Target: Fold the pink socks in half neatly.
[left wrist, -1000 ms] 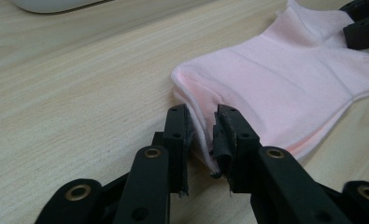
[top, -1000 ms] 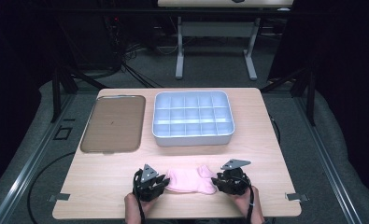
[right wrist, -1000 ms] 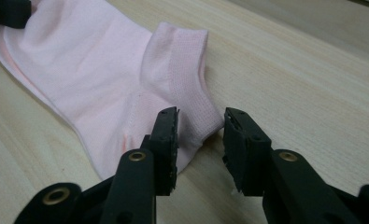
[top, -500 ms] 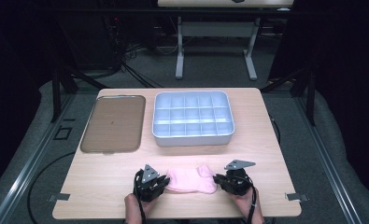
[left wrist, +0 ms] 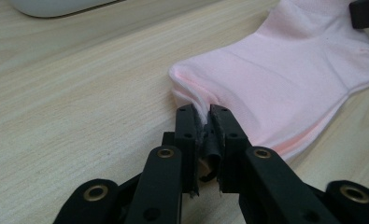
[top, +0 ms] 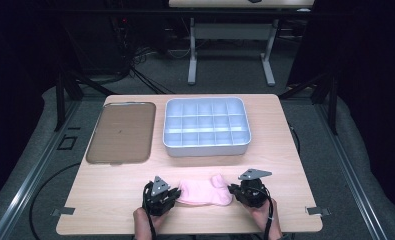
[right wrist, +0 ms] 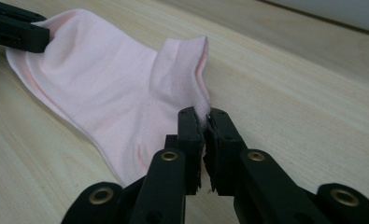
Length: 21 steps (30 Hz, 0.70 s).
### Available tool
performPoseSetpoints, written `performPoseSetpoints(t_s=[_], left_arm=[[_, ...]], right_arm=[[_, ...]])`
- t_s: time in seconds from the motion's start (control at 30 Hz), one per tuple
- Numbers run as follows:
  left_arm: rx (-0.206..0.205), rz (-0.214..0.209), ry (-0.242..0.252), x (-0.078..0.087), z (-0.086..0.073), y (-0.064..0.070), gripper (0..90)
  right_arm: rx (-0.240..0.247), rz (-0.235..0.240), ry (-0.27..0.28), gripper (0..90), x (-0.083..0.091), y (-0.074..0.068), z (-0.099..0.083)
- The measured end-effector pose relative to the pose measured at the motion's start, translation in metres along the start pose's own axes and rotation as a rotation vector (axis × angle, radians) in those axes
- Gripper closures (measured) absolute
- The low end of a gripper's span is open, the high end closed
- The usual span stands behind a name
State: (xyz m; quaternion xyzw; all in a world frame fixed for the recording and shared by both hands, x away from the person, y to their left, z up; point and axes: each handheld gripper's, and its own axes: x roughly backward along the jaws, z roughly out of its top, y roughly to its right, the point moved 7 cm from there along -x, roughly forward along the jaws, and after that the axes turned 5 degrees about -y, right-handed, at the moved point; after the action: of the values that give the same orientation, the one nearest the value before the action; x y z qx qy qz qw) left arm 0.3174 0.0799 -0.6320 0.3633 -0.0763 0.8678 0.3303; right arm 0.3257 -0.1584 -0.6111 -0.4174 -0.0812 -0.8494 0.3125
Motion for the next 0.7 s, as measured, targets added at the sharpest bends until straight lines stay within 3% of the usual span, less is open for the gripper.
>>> performPoseSetpoints(t_s=[0.2, 0.27, 0.37, 0.4, 0.43, 0.7], left_arm=[[0.001, -0.002, 0.001, 0.000, 0.000, 0.000, 83.2], [0.002, -0.003, 0.001, 0.000, 0.000, 0.000, 83.5], [0.002, -0.003, 0.002, 0.000, 0.000, 0.000, 83.5], [0.000, -0.003, 0.001, 0.000, 0.000, 0.000, 83.4], [0.002, -0.003, 0.002, 0.000, 0.000, 0.000, 83.4], [-0.007, -0.003, 0.001, 0.000, 0.000, 0.001, 83.5]], right_arm=[[0.056, -0.044, -0.003, 84.5, 0.010, -0.008, 0.010], [0.079, -0.034, -0.072, 84.4, 0.016, -0.011, 0.009], [0.083, -0.003, -0.039, 84.2, 0.016, -0.016, 0.013], [0.085, -0.010, -0.030, 84.1, 0.016, -0.017, 0.014], [0.086, -0.056, -0.022, 83.9, 0.016, -0.017, 0.016], [0.139, -0.047, -0.052, 83.0, 0.014, -0.036, 0.023]])
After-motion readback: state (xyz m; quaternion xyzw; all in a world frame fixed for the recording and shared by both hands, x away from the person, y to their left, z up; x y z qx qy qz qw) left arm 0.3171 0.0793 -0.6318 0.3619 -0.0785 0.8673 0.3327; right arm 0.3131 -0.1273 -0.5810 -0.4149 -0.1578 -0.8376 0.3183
